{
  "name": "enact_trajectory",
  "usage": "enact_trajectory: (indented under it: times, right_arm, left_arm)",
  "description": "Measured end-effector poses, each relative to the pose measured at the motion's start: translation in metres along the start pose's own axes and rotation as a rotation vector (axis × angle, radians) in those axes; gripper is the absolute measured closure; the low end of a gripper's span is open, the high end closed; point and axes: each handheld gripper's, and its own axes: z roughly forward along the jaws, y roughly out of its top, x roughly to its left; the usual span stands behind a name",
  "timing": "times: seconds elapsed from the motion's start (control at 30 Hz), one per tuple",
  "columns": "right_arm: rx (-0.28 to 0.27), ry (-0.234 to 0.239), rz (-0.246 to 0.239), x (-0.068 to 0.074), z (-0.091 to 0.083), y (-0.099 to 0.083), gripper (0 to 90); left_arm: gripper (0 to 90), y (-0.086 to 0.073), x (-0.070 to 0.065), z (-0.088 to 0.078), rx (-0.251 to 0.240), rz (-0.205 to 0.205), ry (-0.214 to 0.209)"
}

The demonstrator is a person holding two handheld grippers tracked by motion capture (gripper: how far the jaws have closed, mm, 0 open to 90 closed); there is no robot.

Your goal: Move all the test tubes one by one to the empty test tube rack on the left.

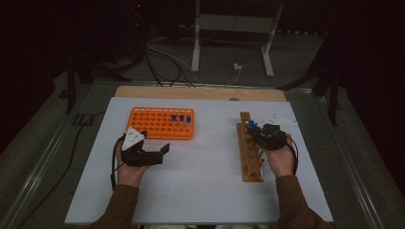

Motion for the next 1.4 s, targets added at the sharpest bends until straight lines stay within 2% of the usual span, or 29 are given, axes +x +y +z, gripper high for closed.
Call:
enact_trajectory:
  times: [0.3, 0.63, 0.93, 1.0, 1.2, 1.3, 1.4]
  right_arm:
    - [-0.036, 0.009, 0.024, -0.004, -0.007, 0.011, 76.2]
    - [-0.066, 0.014, 0.012, -0.002, -0.015, 0.024, 76.3]
    - [-0.096, 0.014, -0.020, 0.006, -0.024, 0.031, 76.2]
    - [-0.106, 0.026, -0.019, 0.007, -0.026, 0.033, 76.3]
    - [-0.121, 0.066, -0.047, 0.019, -0.027, 0.040, 76.2]
    - [-0.111, 0.089, -0.074, 0.031, -0.021, 0.041, 76.2]
    - [-0.104, 0.111, -0.081, 0.040, -0.014, 0.041, 76.2]
  left_arm:
    - [1.6, 0.000, 0.000, 0.000, -0.001, -0.001, 0.000]
    - [1.6, 0.000, 0.000, 0.000, -0.003, -0.003, -0.003]
    - [1.7, 0.001, -0.002, 0.000, -0.001, 0.002, -0.006]
    - [1.6, 0.001, -0.002, 0.000, -0.002, 0.001, -0.006]
    - [1.7, 0.003, -0.003, 0.000, -0.006, 0.006, -0.007]
    - [1.7, 0.004, -0.004, -0.001, -0.008, 0.009, -0.010]
    - [1.8, 0.004, -0.005, 0.000, -0.010, 0.013, -0.014]
